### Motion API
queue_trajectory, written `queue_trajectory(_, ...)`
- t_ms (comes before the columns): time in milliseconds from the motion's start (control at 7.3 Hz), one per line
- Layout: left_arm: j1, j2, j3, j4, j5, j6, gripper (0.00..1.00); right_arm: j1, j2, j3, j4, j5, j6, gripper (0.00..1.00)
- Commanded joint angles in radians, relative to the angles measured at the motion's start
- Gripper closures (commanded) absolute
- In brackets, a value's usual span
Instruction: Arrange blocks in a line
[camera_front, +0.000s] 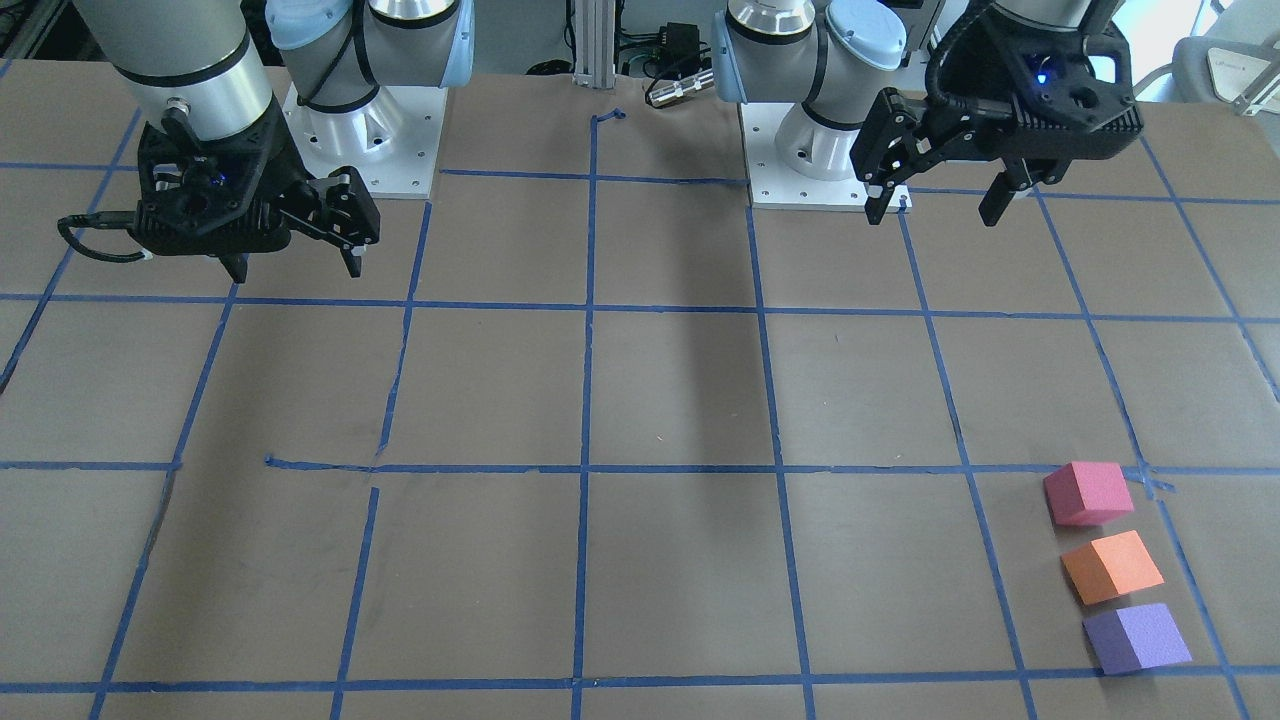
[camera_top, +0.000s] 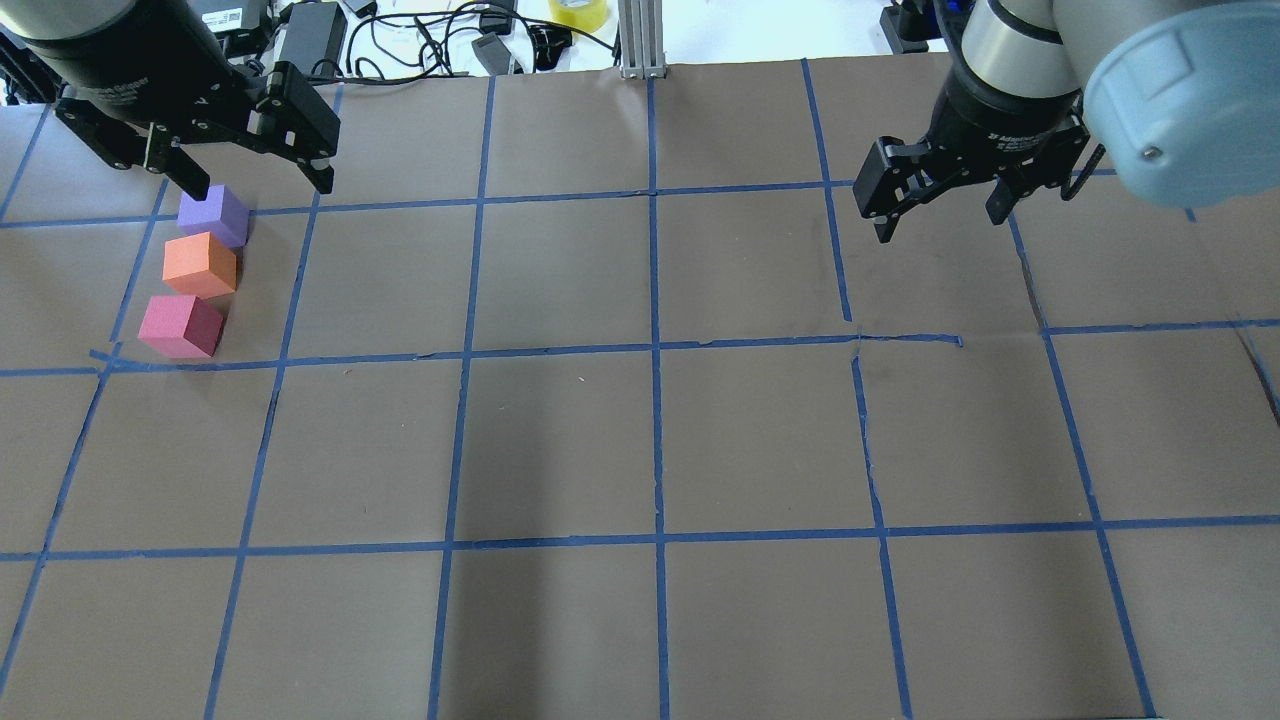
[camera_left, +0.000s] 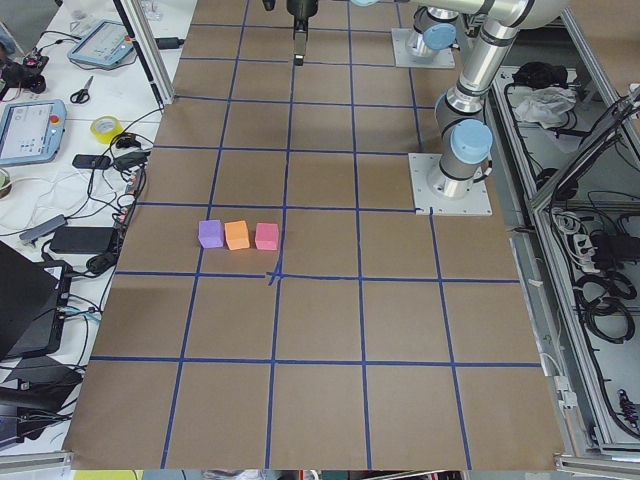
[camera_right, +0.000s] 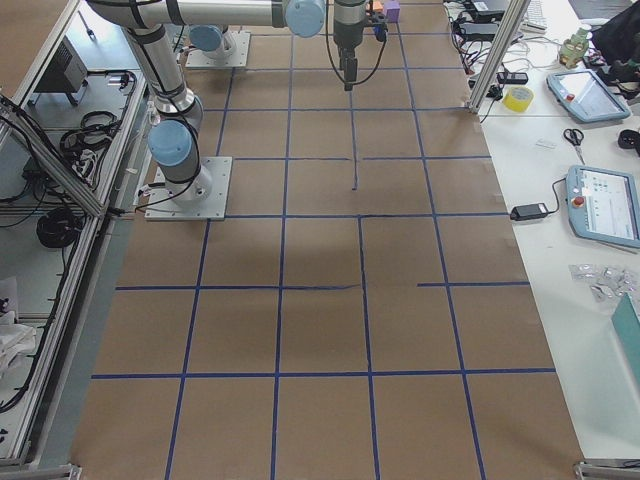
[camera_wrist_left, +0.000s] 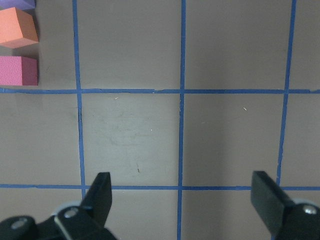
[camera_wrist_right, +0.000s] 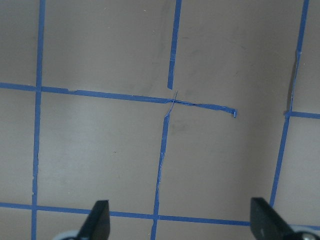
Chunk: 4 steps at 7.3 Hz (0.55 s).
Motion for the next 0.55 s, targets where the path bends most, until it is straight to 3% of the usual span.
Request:
queue_trajectory(0, -0.003, 0.016, -0.01, 0.001, 0.005, 0.0, 0.0, -0.003, 0.0, 0.0, 0.0, 0.0, 0.0, 0.0)
queue_trajectory(411, -0.003, 0.016, -0.011, -0.003, 0.005, 0.0, 0.0, -0.002, -0.002, 0.002, 0.0, -0.002, -0.001, 0.0)
